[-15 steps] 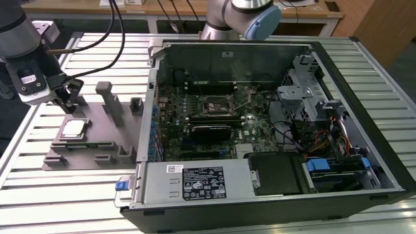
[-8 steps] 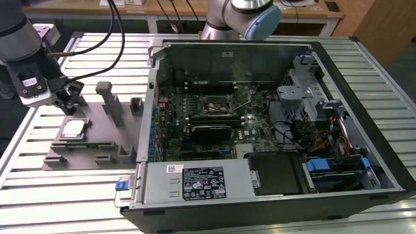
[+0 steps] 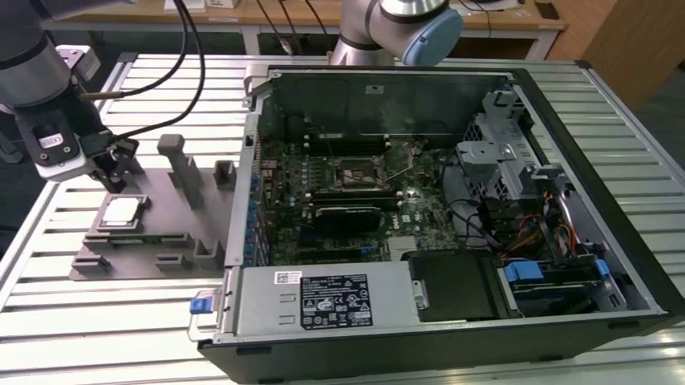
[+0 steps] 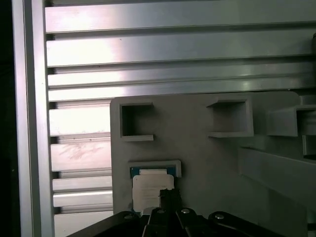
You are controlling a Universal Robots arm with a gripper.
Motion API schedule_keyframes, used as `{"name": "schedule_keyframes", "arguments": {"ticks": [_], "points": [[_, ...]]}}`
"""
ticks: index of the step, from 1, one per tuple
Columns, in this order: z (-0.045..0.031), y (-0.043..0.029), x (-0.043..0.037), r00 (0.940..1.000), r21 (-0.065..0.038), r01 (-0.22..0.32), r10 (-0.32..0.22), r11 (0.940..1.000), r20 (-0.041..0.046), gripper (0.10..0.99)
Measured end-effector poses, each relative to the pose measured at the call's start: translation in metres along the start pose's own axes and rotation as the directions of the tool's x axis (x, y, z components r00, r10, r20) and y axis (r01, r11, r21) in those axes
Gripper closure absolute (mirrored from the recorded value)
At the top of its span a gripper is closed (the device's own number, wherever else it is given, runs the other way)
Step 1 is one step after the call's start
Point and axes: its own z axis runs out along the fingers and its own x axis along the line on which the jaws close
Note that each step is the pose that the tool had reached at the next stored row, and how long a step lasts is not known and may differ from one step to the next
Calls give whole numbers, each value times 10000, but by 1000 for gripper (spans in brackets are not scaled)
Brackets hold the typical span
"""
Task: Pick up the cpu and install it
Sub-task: 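Pick up the cpu and move it towards the insertion slot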
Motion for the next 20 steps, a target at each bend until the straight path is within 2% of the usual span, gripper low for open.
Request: {"name": "schedule_keyframes", "arguments": {"ticks": [12, 20], "points": [[158, -10, 43, 10000, 0, 1, -1, 10000, 1, 980], [197, -15, 84, 10000, -1, 1, -1, 10000, 2, 980]]}}
